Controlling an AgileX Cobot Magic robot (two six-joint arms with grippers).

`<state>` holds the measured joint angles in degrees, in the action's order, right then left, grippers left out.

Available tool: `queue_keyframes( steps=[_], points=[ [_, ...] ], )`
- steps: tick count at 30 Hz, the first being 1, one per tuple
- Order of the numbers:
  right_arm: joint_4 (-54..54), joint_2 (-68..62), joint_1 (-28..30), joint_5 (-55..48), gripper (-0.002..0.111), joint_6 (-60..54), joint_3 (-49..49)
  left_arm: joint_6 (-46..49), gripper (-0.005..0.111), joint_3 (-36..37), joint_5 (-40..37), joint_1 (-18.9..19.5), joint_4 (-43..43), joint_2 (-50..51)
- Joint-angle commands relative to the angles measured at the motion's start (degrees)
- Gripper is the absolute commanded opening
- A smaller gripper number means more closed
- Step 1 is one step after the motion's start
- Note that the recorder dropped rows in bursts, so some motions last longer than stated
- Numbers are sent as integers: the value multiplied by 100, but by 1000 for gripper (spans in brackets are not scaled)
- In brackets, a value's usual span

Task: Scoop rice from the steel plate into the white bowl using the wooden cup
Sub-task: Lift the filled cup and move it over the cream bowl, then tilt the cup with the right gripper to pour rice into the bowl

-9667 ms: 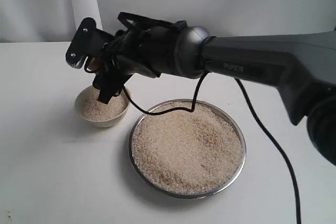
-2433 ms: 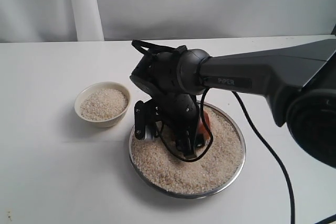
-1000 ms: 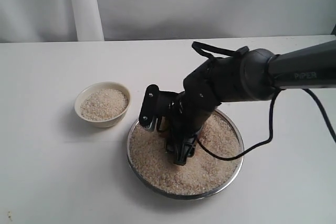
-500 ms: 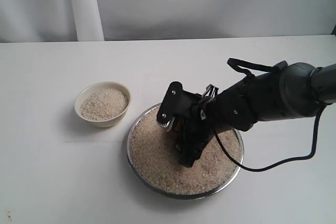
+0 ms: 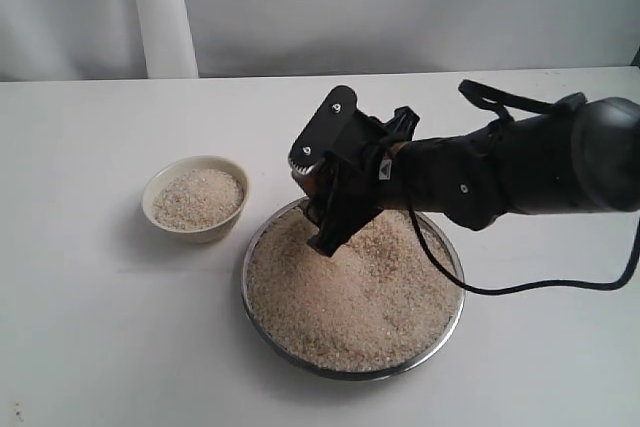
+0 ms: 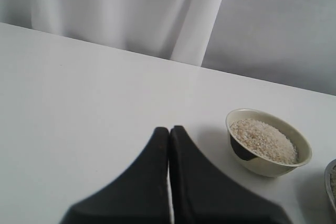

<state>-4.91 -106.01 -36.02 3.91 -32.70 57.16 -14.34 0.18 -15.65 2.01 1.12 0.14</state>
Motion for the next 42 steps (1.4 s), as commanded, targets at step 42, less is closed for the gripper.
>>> queue_keyframes(
  steps=[42],
  points=[
    [4737,-2714,-1595,-4916,0,1152,5922,-22,0,-18,36,-27,-9,-14]
  ],
)
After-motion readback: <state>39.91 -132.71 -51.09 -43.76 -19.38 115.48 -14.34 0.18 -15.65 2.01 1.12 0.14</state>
